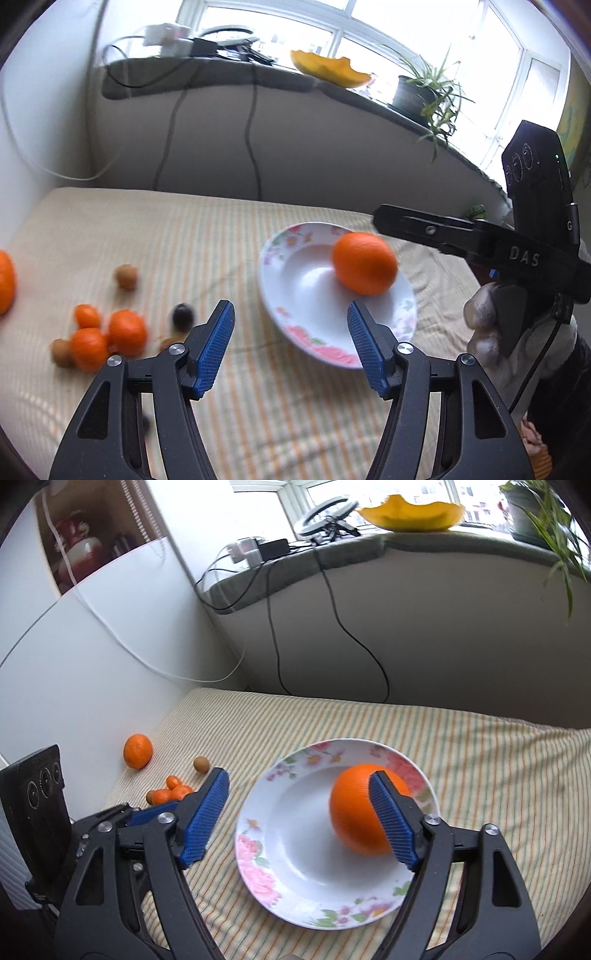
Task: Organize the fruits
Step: 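Move the right gripper to the second large orange by the wall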
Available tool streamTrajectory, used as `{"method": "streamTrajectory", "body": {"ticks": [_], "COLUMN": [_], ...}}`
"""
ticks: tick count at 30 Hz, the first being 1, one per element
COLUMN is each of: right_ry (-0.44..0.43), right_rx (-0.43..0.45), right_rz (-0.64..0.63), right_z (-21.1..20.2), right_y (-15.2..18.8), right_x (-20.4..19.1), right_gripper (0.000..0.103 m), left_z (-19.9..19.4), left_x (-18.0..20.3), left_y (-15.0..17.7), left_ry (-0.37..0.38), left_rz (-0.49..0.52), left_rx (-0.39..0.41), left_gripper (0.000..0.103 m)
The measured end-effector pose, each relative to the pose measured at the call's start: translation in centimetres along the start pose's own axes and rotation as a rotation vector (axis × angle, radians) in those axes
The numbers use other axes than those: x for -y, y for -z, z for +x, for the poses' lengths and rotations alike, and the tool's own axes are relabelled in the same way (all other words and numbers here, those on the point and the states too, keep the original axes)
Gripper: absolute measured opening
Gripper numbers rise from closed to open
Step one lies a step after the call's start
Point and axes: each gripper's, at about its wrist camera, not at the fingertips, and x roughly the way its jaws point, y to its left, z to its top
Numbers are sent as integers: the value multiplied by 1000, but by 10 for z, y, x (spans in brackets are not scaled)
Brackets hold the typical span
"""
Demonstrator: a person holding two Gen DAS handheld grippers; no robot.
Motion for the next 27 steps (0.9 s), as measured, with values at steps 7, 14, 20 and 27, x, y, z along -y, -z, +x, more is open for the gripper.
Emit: {"method": "streamTrajectory", "body": {"ticks": [7,14,20,27], "right_ry": [-33,-82,-128,-173], "right_rx": [-14,-55,-86,-118], "right_rz": [-30,-56,-78,-157], "right_z": [6,21,41,70], "right_y": [-4,-11,-24,-38], "right_x": [-19,-37,-58,-95], "right_gripper": [89,89,89,89], "left_z": [-26,-47,-65,-76], "left_x": [-37,-84,-122,-157], "left_y": [15,34,45,48], "left_ry": [-97,-213,-294,-368], "left_rz": [-53,-137,-226,-293], "left_rx": [23,32,53,89], "left_gripper": [63,63,63,63]}}
